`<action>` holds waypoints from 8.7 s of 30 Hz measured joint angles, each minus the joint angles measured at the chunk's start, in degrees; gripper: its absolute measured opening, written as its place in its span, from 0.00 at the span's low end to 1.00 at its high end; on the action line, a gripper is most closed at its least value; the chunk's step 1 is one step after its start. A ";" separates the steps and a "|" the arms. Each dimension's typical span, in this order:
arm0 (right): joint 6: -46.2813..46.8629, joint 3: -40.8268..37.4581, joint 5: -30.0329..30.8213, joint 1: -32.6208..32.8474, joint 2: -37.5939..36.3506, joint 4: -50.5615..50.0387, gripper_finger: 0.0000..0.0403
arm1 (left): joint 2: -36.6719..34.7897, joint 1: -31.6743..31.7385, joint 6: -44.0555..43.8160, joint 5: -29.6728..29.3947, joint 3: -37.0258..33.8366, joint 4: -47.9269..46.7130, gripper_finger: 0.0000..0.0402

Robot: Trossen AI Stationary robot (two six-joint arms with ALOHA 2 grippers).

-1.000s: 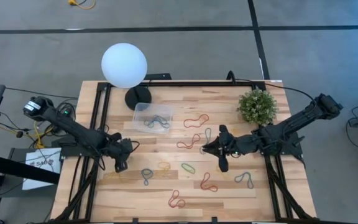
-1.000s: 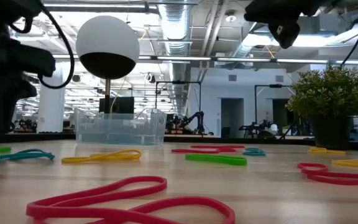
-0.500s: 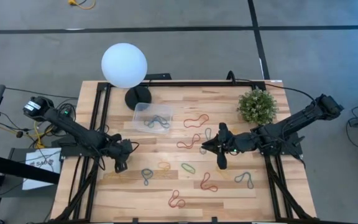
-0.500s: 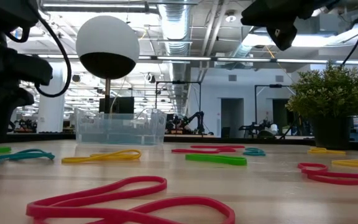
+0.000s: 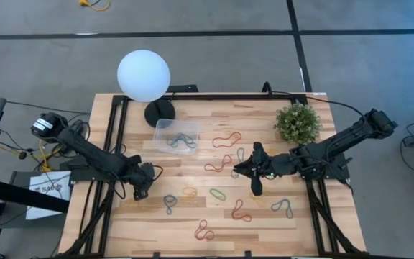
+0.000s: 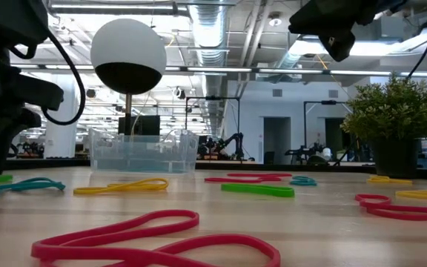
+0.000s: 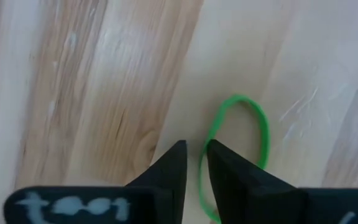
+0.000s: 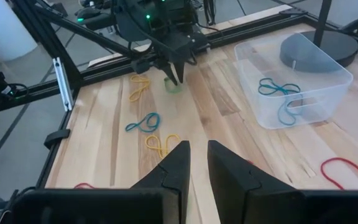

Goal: Pick and place rubber bands into bin
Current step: Put the green rubber band into the transparent container, then put the yellow rubber band into the transparent container

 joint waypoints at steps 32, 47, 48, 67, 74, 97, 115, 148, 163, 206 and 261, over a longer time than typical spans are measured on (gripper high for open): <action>-0.04 0.00 0.00 0.00 0.02 -0.04 0.12 | -0.95 18.01 45.25 -18.53 30.49 -13.69 0.00; -0.13 0.00 0.02 0.00 0.02 -0.07 0.12 | 1.01 41.36 54.59 -4.87 29.08 -7.00 0.00; -0.13 0.00 0.02 0.00 0.02 -0.14 0.12 | 1.82 42.32 54.56 -4.37 28.85 -5.68 0.00; -0.01 0.00 0.00 0.02 0.02 -0.75 0.12 | 22.62 50.72 59.78 -4.42 27.57 0.92 0.00; 0.00 0.00 0.00 0.04 0.02 -1.15 0.12 | 24.88 52.13 59.78 -4.45 27.57 1.40 0.00; -0.02 0.00 0.00 0.04 0.02 -1.38 0.12 | 24.82 52.09 59.50 -4.51 27.57 1.51 0.18; -0.11 0.00 0.00 0.00 0.02 -1.36 0.12 | 24.71 45.33 58.85 -4.59 36.80 -9.21 0.23; 0.50 0.00 0.20 2.58 0.02 -1.29 0.12 | -9.83 9.02 17.02 0.76 25.10 -25.34 0.23; 0.08 -0.02 0.20 -0.50 0.02 -1.27 0.12 | -9.91 -6.93 9.37 14.64 11.33 -10.77 0.23; -0.12 -0.01 0.17 -1.51 0.02 -1.38 0.12 | 0.01 -18.09 18.15 6.09 -0.16 4.28 0.21; -3.02 -0.02 0.07 -4.13 0.00 -1.29 0.12 | 0.29 13.48 61.59 -38.85 25.98 1.55 0.00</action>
